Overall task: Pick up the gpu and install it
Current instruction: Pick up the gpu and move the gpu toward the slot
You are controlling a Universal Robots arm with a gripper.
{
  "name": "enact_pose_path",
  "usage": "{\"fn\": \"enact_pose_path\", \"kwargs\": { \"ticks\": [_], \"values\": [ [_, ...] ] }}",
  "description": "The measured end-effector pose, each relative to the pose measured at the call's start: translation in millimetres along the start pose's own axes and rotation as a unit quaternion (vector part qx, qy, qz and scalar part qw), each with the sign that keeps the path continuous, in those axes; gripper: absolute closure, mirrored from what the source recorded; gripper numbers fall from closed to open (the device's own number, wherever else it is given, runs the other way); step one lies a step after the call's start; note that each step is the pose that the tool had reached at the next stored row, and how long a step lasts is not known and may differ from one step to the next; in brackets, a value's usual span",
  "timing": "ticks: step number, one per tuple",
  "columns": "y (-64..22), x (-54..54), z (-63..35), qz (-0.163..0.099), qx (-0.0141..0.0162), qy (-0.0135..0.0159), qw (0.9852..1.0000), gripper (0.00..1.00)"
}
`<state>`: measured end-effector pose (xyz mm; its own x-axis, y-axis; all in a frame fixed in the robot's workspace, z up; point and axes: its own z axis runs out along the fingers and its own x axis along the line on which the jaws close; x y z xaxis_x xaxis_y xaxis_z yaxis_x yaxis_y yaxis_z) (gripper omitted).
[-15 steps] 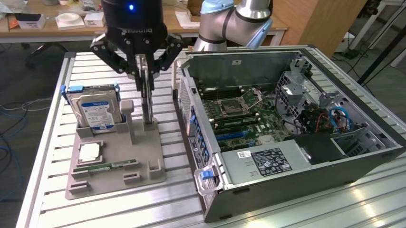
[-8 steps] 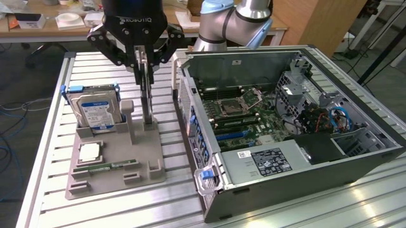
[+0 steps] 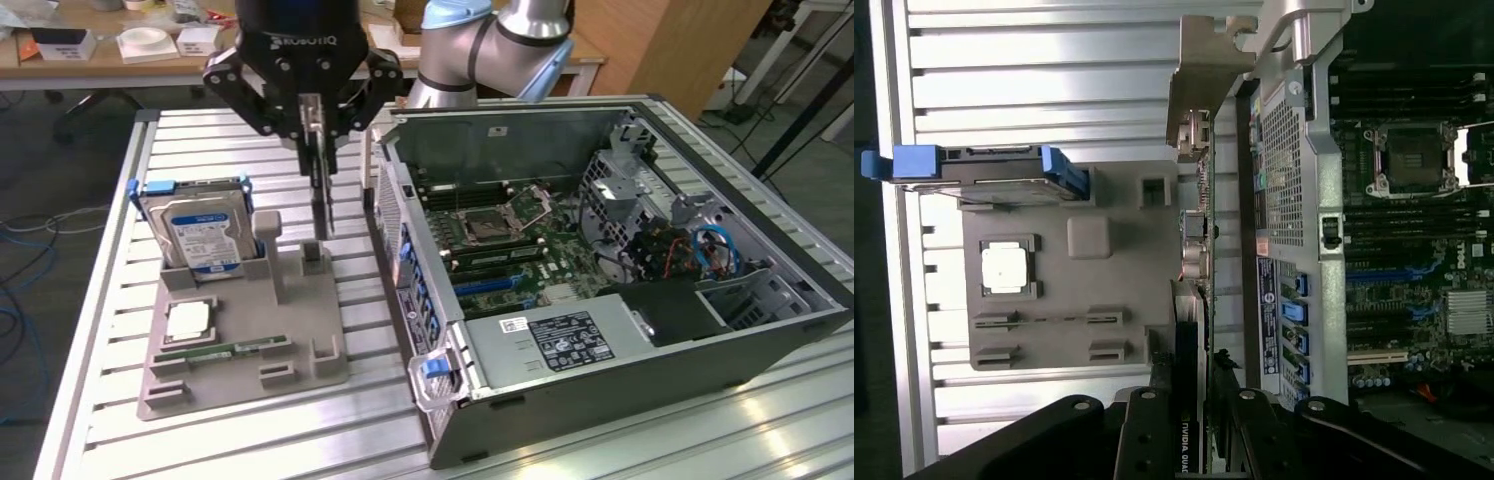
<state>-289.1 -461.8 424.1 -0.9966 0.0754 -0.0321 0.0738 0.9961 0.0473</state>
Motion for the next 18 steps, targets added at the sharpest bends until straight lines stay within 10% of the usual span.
{"fn": "enact_pose_path", "kwargs": {
  "ticks": [18],
  "values": [
    [9.4,-63.6,2.5,0.000,0.0000,0.0000,1.0000,0.74]
  ]
}}
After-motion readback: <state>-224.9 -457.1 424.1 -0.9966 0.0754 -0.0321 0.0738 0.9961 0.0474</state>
